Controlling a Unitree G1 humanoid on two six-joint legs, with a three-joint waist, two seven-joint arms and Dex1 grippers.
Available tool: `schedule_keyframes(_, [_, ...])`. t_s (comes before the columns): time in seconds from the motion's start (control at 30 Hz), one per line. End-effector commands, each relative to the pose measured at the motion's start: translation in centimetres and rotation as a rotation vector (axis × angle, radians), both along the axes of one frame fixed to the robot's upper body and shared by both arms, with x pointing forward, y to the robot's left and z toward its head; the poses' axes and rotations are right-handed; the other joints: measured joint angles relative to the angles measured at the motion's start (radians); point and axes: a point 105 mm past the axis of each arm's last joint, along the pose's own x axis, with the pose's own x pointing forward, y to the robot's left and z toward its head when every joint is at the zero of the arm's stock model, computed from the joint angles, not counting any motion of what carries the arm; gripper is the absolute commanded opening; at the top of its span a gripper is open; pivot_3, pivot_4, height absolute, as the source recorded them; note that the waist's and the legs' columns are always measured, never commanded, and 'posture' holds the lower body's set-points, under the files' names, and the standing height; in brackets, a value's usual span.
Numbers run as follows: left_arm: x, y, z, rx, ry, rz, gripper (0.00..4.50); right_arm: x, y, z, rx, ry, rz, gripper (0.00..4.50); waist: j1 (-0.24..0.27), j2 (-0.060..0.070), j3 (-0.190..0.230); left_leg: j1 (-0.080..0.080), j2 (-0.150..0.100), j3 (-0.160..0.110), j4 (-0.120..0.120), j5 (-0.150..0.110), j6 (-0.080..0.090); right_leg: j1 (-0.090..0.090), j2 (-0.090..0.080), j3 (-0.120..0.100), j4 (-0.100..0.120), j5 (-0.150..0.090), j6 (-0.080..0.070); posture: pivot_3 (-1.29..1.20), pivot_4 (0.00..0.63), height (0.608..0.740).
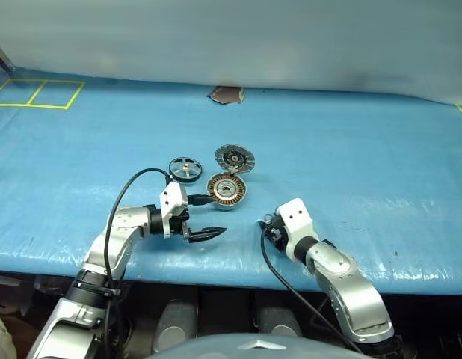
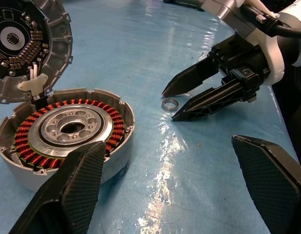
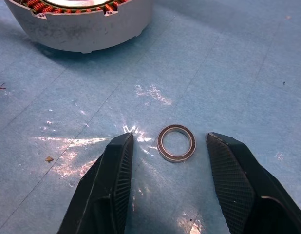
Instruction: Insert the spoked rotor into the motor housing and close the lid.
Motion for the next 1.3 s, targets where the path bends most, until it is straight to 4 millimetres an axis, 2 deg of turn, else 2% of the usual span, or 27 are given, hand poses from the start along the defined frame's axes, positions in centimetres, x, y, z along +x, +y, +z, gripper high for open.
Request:
schedule_keyframes(0.03, [0.1,0.2,0.3,-0.003,-0.027,-0.003,4.5,-0.2,-0.8,-0.6,-0.033,0.032,-0.025,1.28,0.0,0.0,0.0,0.0,0.0,0.0,0.0,0.0,0.0,0.0,0.0,0.0,0.0,0.0,0.0,0.0,0.15,0.74])
schedule_keyframes(0.1, [0.1,0.2,0.2,-0.001,-0.027,0.001,4.5,-0.1,-0.9,-0.5,-0.04,0.027,-0.027,0.71,0.0,0.0,0.0,0.0,0.0,0.0,0.0,0.0,0.0,0.0,0.0,0.0,0.0,0.0,0.0,0.0,0.15,0.74])
schedule_keyframes(0.2, [0.1,0.4,0.0,0.008,-0.026,0.009,4.5,0.2,-0.9,0.0,-0.068,0.0,-0.018,0.71,0.0,0.0,0.0,0.0,0.0,0.0,0.0,0.0,0.0,0.0,-0.001,0.0,0.0,0.0,0.0,0.0,0.15,0.74])
schedule_keyframes(0.3, [0.0,0.5,-0.2,0.019,-0.027,0.013,4.5,0.9,-0.6,1.4,-0.083,-0.059,0.001,0.71,0.0,0.0,0.0,0.0,0.0,0.0,0.0,0.0,0.0,0.0,-0.001,0.0,0.0,0.0,0.0,0.0,0.15,0.74])
schedule_keyframes(0.5, [0.1,1.2,-0.2,0.021,-0.033,0.048,4.5,2.4,2.1,6.4,-0.059,-0.236,0.113,0.71,-0.005,0.0,0.0,-0.002,0.0,0.0,-0.001,0.0,0.0,-0.001,0.0,0.0,0.0,0.0,0.0,0.0,0.15,0.74])
schedule_keyframes(0.63, [0.2,1.7,-0.3,0.025,-0.037,0.073,4.5,2.9,4.6,7.8,-0.042,-0.28,0.229,0.71,-0.006,0.0,0.0,-0.002,0.0,0.0,-0.002,0.0,0.0,-0.001,0.0,-0.001,0.0,0.0,-0.001,0.0,0.15,0.74])
schedule_keyframes(0.77, [0.4,2.0,-0.1,0.027,-0.047,0.098,4.5,3.6,7.1,7.6,-0.027,-0.272,0.325,0.71,-0.007,0.0,0.0,-0.002,0.0,0.0,-0.002,0.0,0.0,-0.001,0.0,-0.001,0.0,0.0,-0.001,0.0,0.15,0.74])
schedule_keyframes(0.87, [0.4,2.1,0.0,0.025,-0.056,0.113,4.5,4.2,8.0,7.1,-0.015,-0.253,0.354,0.71,-0.005,0.0,0.0,-0.001,0.0,0.0,-0.001,0.0,0.0,-0.001,0.0,-0.001,0.0,0.0,-0.001,0.0,0.15,0.74])
schedule_keyframes(1.3, [0.0,2.8,-0.2,0.019,-0.061,0.166,4.5,6.3,8.6,6.3,-0.016,-0.246,0.366,0.71,-0.012,0.0,0.0,-0.001,0.0,0.0,-0.002,0.0,0.001,-0.001,0.001,-0.001,0.0,0.0,-0.001,0.0,0.15,0.74])
